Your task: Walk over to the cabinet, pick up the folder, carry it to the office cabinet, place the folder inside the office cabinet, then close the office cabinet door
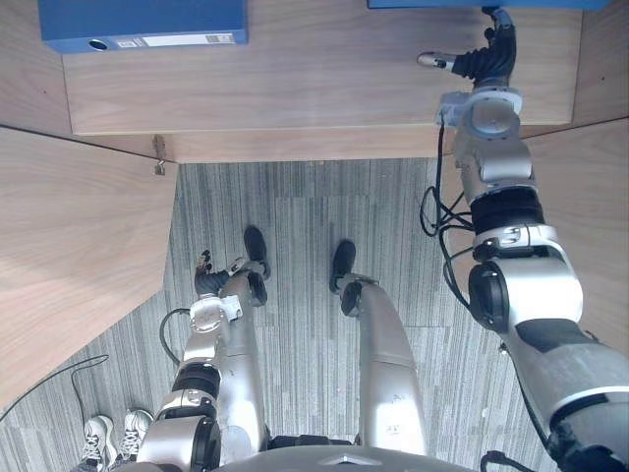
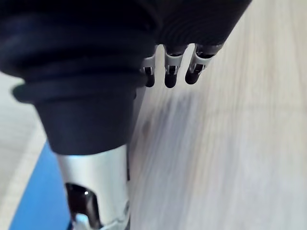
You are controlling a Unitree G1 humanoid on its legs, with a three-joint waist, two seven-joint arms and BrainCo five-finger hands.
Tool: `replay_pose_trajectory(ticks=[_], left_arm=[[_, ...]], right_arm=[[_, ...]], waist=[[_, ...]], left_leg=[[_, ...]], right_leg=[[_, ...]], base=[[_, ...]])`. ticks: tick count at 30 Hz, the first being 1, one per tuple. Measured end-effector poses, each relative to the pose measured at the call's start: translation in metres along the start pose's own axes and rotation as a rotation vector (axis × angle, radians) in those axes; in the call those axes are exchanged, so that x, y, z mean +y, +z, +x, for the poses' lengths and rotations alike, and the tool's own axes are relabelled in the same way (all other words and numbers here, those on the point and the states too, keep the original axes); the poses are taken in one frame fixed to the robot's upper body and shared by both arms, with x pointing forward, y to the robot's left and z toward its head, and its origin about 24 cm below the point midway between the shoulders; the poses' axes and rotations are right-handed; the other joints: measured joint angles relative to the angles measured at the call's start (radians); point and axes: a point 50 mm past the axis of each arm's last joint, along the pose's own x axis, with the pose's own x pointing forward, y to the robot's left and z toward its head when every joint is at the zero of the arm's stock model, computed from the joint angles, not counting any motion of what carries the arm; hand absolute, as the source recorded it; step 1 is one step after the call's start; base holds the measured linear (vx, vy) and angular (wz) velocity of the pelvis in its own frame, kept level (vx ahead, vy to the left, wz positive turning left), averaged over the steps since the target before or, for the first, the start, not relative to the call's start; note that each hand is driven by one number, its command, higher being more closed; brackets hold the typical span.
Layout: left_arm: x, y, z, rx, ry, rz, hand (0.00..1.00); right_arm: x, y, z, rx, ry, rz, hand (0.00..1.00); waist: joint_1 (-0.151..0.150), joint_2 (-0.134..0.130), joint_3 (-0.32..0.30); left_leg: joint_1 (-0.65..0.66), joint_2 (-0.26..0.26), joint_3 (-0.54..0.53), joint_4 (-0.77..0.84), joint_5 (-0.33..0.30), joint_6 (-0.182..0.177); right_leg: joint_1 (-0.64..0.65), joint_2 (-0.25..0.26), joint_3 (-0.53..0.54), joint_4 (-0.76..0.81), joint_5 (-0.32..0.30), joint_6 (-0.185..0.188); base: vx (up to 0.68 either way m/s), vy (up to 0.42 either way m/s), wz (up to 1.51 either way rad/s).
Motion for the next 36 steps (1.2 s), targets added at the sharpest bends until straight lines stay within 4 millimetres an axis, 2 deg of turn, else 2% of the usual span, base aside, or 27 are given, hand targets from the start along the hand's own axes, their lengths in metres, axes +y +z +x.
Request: replay_pose_trajectory(ticks=[4,14,15,19,22,28,32,36], left_arm=[[0.001,-0.001,0.000,0.004,-0.014,0.006,0.00],[0.007,-0.007,-0.007,-0.003,-0.023,0.044,0.00],[0.007,-0.007,-0.007,-0.005,-0.023,0.045,0.00],[0.008,-0.001,-0.007,-0.039,-0.022,0.059,0.00],[0.008,0.000,-0.007,-0.045,-0.025,0.075,0.00],[0.008,-0.001,-0.007,-0.048,-0.026,0.084,0.00],[0.007,-0.001,-0.008,-0.053,-0.027,0.085,0.00],[0.010,0.001,-0.007,-0.067,-0.021,0.088,0.00]], right_arm=[[-0.002,-0.011,-0.020,-0.070,0.069,-0.117,0.00],[-0.010,-0.012,-0.083,-0.276,0.124,-0.169,0.00],[-0.009,-0.011,-0.086,-0.289,0.125,-0.167,1.00],[-0.002,-0.004,-0.102,-0.386,0.072,-0.181,1.00],[-0.001,-0.004,-0.104,-0.405,0.045,-0.211,1.00],[0.016,-0.002,-0.111,-0.444,0.064,-0.238,1.00],[0.027,0.012,-0.107,-0.494,0.084,-0.220,1.00],[0.038,0.022,-0.089,-0.526,0.082,-0.266,1.00]], waist=[[-0.001,0.000,0.000],[0.000,-0.006,-0.003],[0.000,-0.006,-0.003],[-0.001,-0.007,-0.003],[0.003,-0.008,-0.002],[0.006,-0.033,-0.011],[0.007,-0.033,-0.011],[0.007,-0.034,-0.011]], left_leg=[[0.006,0.000,0.004,-0.001,0.000,0.000],[0.029,0.001,0.026,-0.006,-0.005,0.002],[0.029,0.001,0.025,-0.006,-0.005,0.002],[0.028,0.001,0.024,-0.004,-0.005,0.002],[0.028,0.000,0.027,-0.002,-0.008,-0.003],[0.028,-0.003,0.040,-0.015,-0.008,-0.003],[0.024,-0.004,0.040,-0.016,-0.005,0.002],[-0.001,-0.006,0.028,-0.010,-0.004,0.002]], right_leg=[[0.005,-0.001,0.001,0.000,0.000,0.001],[0.011,-0.005,0.015,-0.001,-0.004,0.006],[0.011,-0.004,0.015,-0.001,-0.004,0.006],[0.010,-0.004,0.016,0.002,-0.004,0.006],[0.006,-0.005,0.018,0.007,-0.006,0.008],[-0.006,-0.015,0.018,0.007,-0.009,0.012],[-0.011,-0.018,0.016,0.006,-0.008,0.010],[-0.027,-0.021,0.007,0.018,-0.008,0.011]], base=[[0.00,0.000,0.00],[-0.01,-0.006,-0.03],[0.00,0.000,0.00],[0.00,0.000,0.00],[0.00,0.000,0.00],[0.00,0.000,0.00],[0.00,0.000,0.00],[0.03,-0.009,0.06]])
